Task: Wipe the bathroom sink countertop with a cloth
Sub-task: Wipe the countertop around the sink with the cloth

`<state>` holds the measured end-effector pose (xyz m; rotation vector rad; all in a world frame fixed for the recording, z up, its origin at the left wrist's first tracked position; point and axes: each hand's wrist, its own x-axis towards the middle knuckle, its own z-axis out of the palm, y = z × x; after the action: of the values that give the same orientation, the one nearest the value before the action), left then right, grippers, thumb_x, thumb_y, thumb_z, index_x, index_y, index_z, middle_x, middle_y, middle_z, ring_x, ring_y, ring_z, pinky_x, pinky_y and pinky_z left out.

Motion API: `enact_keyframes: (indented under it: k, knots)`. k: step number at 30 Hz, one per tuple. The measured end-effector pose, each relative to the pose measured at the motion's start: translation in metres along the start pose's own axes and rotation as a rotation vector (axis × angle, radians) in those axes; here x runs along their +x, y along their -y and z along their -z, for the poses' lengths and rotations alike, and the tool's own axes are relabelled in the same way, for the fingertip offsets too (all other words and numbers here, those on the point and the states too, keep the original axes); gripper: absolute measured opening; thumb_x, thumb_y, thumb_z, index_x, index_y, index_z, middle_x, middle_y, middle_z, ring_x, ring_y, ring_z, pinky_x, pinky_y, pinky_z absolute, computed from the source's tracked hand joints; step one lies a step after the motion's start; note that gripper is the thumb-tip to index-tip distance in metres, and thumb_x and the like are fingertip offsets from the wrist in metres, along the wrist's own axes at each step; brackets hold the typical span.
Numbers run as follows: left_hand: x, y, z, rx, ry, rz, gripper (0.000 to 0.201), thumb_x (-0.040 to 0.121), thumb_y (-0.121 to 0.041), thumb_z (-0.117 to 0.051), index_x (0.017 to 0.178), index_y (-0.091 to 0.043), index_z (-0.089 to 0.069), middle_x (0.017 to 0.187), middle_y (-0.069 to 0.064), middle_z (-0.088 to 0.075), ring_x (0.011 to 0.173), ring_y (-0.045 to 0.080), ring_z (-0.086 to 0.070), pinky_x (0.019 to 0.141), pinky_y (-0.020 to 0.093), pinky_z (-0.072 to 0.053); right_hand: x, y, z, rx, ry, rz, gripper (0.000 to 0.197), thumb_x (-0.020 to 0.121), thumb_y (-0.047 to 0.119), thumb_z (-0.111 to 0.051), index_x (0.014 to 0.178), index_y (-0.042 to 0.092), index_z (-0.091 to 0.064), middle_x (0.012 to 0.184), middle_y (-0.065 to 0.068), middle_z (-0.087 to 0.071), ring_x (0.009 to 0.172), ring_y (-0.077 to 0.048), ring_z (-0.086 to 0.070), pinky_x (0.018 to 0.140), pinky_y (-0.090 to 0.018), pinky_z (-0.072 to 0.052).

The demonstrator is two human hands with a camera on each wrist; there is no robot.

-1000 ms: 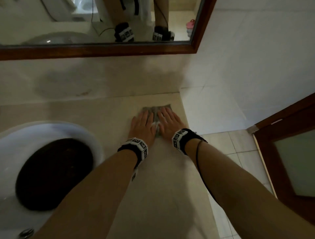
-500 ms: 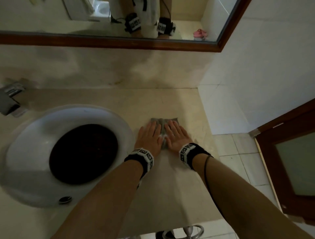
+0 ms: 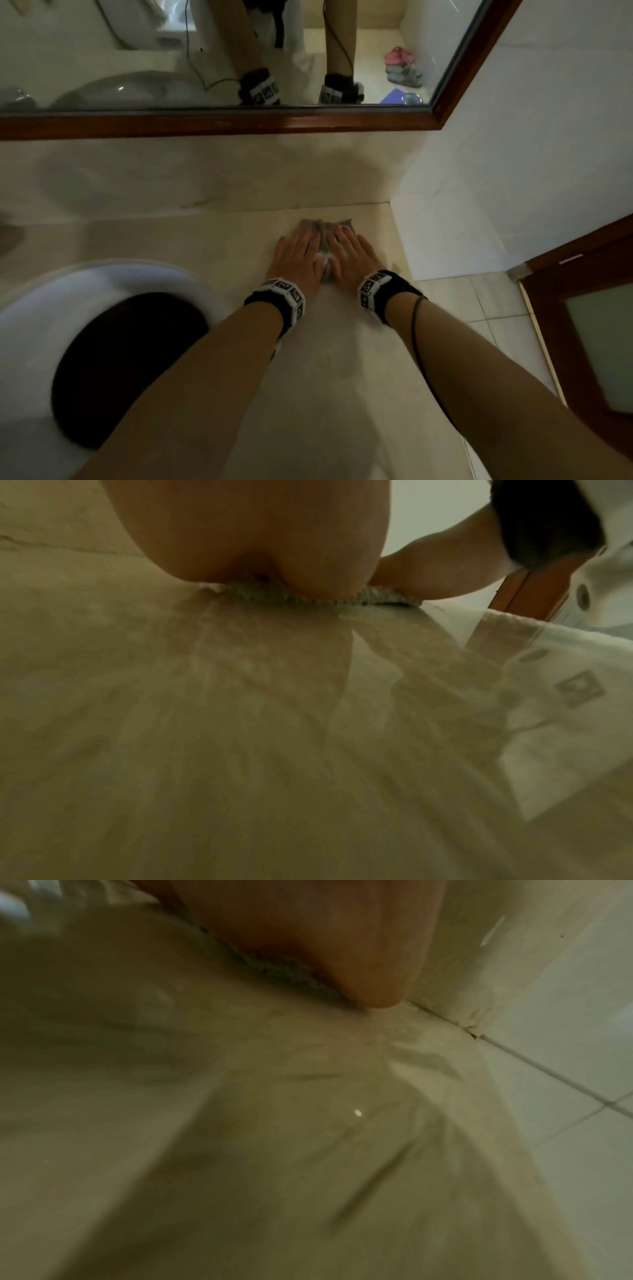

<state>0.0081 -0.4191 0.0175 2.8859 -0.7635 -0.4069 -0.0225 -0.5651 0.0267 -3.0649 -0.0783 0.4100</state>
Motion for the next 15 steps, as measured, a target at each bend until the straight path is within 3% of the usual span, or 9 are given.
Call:
enact_keyframes:
  k: [7,15]
  knots:
    - [0.035,0.019,0.013,-0.022,0.013,0.038,0.056,0.103,-0.036,-0.018,0.153,-0.015,-0.002,0.162,0.001,0.003,0.148,0.017,0.006,0.118,0.042,0.005,0.047,-0.004,0.012,0.007,-0.025,0.051,0.059,0.101,0.035,-0.028,0.153,0.013,-0.012,0.162,-0.006,-0.006,0.149,-0.021,-0.003,0.118,-0.036,-0.003]
    - [0.019,0.046,0.017,-0.006,0.005,0.107,0.057,0.103,-0.035,-0.018,0.153,-0.015,0.0,0.162,0.002,0.004,0.148,0.018,0.006,0.117,0.041,0.006,0.056,0.029,0.012,-0.006,-0.015,0.093,0.058,0.101,0.033,-0.028,0.153,0.013,-0.013,0.162,-0.007,-0.008,0.149,-0.022,-0.007,0.118,-0.037,-0.005]
